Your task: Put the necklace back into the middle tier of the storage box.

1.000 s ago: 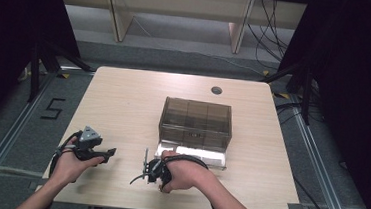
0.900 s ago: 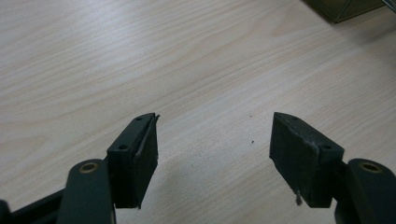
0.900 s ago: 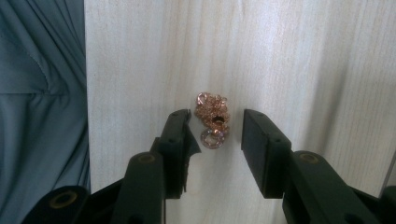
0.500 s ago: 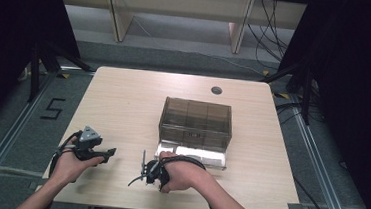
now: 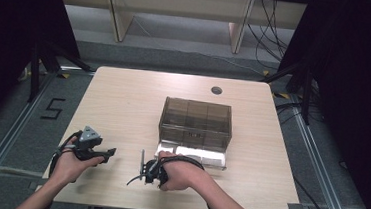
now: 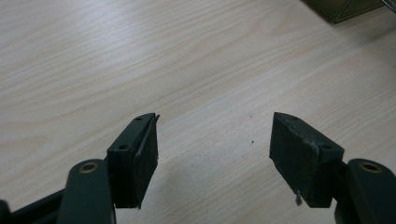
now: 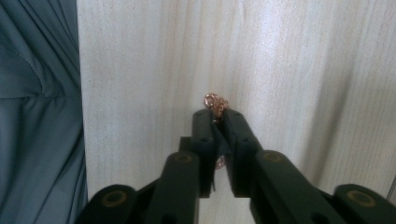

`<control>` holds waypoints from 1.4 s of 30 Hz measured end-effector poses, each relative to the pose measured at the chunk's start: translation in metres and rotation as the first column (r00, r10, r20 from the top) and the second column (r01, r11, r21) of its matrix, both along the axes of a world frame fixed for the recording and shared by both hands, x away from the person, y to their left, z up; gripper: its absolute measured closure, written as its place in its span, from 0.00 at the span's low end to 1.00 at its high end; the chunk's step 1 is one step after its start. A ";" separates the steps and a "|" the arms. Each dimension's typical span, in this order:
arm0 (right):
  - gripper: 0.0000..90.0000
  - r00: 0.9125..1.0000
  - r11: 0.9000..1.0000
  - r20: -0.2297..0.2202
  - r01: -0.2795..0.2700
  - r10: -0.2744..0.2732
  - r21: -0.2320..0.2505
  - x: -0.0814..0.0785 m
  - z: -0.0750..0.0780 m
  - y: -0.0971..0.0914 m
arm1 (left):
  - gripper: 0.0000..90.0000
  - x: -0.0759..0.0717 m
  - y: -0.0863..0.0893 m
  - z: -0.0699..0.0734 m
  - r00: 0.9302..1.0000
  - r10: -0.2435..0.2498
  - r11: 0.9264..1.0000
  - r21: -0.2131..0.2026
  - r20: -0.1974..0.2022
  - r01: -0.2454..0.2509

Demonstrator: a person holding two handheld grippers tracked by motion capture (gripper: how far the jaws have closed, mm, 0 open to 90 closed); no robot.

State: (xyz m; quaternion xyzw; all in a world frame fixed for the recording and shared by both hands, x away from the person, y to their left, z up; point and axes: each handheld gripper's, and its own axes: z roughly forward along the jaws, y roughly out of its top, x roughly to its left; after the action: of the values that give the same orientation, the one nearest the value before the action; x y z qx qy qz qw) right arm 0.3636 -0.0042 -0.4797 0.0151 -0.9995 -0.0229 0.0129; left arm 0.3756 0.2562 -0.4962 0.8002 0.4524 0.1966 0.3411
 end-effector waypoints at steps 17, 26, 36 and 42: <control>0.97 0.999 1.000 -0.027 0.019 -0.019 0.012 0.005 0.023 -0.007 | 0.36 0.000 -0.001 -0.001 1.000 -0.004 1.000 0.000 0.008 0.004; 0.97 0.998 0.999 -0.039 0.044 -0.044 0.001 0.006 0.039 -0.014 | 0.36 0.001 0.000 -0.001 1.000 -0.005 1.000 0.003 0.007 0.005; 0.97 0.998 0.999 -0.044 0.054 -0.054 -0.006 0.006 0.049 -0.022 | 0.36 0.000 -0.004 -0.003 1.000 0.023 0.999 -0.032 0.016 -0.023; 0.98 0.997 0.998 -0.052 0.061 -0.062 -0.009 0.006 0.052 -0.026 | 0.36 0.000 -0.004 -0.003 1.000 0.022 0.999 -0.038 0.019 -0.022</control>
State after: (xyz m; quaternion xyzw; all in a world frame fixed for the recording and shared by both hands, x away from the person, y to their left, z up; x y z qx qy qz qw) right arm 0.3700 -0.0297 -0.4277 -0.0163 -0.9989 -0.0199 0.0384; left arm 0.3759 0.2527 -0.4991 0.7867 0.4614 0.1997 0.3583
